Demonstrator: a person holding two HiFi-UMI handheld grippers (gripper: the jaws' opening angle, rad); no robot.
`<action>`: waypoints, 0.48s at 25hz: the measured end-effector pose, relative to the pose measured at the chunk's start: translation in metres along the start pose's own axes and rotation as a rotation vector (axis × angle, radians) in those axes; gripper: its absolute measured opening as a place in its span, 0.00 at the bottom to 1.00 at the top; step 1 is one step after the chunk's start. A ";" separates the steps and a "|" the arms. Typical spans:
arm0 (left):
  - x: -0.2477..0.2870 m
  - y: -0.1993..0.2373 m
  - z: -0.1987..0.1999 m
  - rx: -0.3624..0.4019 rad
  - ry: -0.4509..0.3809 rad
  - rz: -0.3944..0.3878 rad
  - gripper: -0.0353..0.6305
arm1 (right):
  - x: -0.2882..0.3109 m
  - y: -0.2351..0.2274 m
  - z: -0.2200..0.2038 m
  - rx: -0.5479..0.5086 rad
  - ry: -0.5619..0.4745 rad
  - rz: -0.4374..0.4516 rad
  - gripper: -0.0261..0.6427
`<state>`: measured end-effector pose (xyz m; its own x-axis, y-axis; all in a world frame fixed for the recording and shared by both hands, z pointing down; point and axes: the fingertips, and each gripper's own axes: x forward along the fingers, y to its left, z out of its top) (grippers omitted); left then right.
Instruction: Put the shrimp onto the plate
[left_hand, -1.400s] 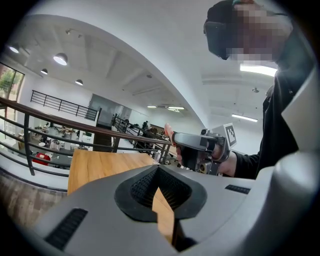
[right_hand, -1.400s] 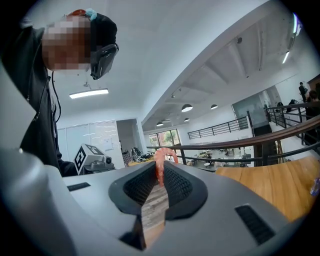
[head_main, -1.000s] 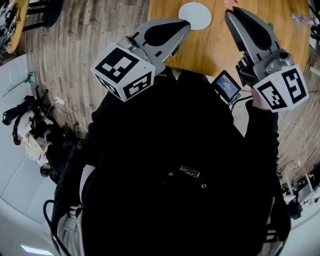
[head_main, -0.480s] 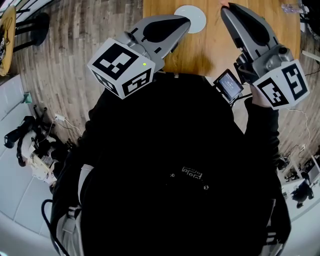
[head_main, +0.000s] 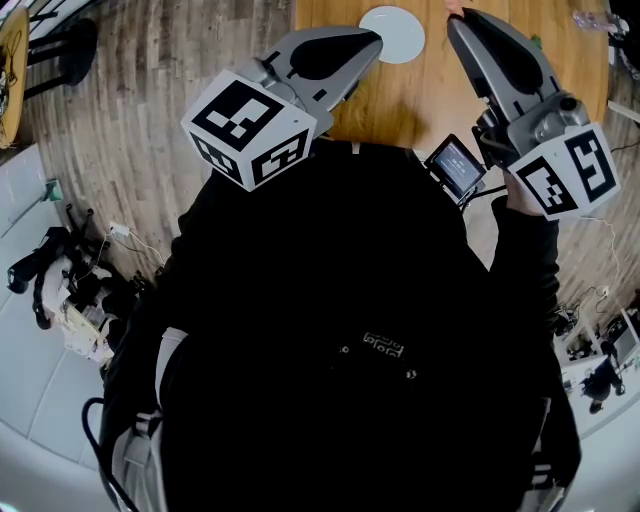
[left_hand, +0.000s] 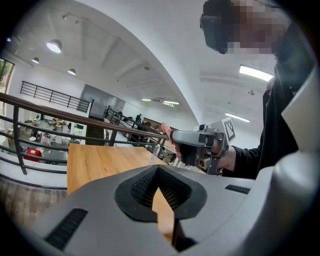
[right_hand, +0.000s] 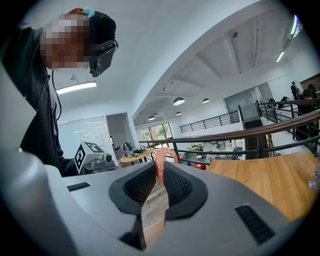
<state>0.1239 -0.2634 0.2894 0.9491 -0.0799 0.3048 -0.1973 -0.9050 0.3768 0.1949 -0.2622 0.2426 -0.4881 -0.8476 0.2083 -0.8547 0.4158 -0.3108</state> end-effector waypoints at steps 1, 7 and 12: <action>-0.001 0.001 -0.001 -0.011 -0.003 -0.001 0.05 | 0.001 -0.001 -0.002 0.000 0.003 -0.001 0.13; -0.004 0.004 -0.012 -0.045 -0.002 0.016 0.05 | 0.001 -0.003 -0.010 0.003 0.030 0.007 0.13; -0.009 0.007 -0.012 -0.065 0.007 0.028 0.05 | 0.009 0.003 -0.014 0.003 0.069 0.029 0.13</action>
<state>0.1105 -0.2644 0.2999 0.9414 -0.1016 0.3216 -0.2391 -0.8736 0.4238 0.1852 -0.2638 0.2564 -0.5237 -0.8104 0.2627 -0.8395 0.4387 -0.3206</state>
